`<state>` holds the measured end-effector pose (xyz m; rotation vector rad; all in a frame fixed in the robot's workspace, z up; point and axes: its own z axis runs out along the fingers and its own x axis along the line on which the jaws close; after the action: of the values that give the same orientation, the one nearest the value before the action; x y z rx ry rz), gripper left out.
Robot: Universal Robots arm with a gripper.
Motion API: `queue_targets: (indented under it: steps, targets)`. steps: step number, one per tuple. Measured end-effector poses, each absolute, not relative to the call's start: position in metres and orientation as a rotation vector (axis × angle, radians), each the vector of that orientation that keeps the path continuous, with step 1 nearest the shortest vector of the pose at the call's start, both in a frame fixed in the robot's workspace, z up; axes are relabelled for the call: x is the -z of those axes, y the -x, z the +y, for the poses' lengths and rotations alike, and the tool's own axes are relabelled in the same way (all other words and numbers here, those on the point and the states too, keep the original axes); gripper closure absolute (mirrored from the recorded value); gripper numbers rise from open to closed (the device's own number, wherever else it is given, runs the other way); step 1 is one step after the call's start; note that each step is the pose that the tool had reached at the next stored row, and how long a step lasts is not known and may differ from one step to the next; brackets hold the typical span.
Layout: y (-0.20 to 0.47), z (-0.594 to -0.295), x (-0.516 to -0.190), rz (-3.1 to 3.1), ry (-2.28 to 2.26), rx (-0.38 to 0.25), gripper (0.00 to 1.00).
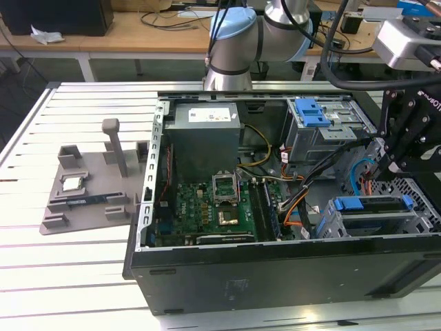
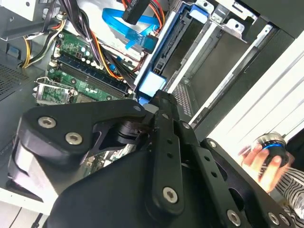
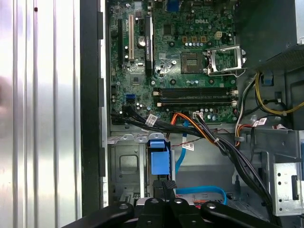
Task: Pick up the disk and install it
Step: 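Insert the disk into the insertion slot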
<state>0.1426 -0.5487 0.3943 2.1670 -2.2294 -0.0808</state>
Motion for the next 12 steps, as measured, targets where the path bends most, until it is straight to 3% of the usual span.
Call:
queue_targets:
  steps: [12]
  targets:
    - [-0.173, -0.544, -0.390, -2.227, -2.166, 0.083, 0.89]
